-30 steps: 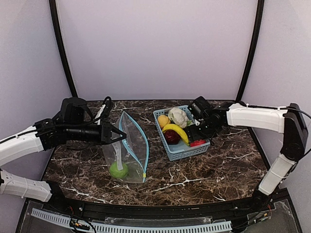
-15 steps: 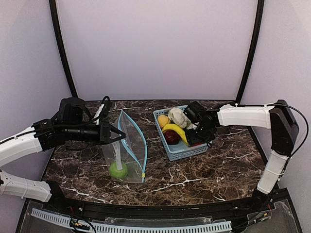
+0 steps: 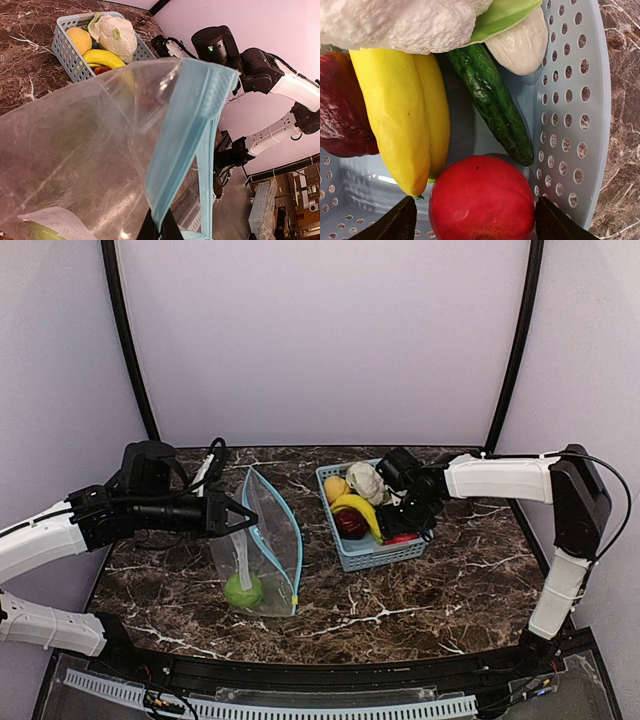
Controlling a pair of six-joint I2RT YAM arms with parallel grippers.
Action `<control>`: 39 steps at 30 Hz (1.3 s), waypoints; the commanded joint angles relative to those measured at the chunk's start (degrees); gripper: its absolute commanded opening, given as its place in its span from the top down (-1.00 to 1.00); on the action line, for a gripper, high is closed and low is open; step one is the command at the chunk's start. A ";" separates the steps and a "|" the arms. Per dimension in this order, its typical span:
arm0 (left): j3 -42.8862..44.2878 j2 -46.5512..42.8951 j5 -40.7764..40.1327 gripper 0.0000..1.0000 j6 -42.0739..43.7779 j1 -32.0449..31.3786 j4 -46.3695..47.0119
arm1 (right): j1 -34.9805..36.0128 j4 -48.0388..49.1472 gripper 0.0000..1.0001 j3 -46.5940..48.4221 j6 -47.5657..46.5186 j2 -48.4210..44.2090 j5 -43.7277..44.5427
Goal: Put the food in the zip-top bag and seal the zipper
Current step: Pick up the fake fruit from the bin.
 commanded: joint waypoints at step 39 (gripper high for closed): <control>-1.40 -2.70 -0.92 0.99 -0.85 0.36 -2.37 | -0.59 2.05 -0.01 -2.48 2.37 -15.85 0.54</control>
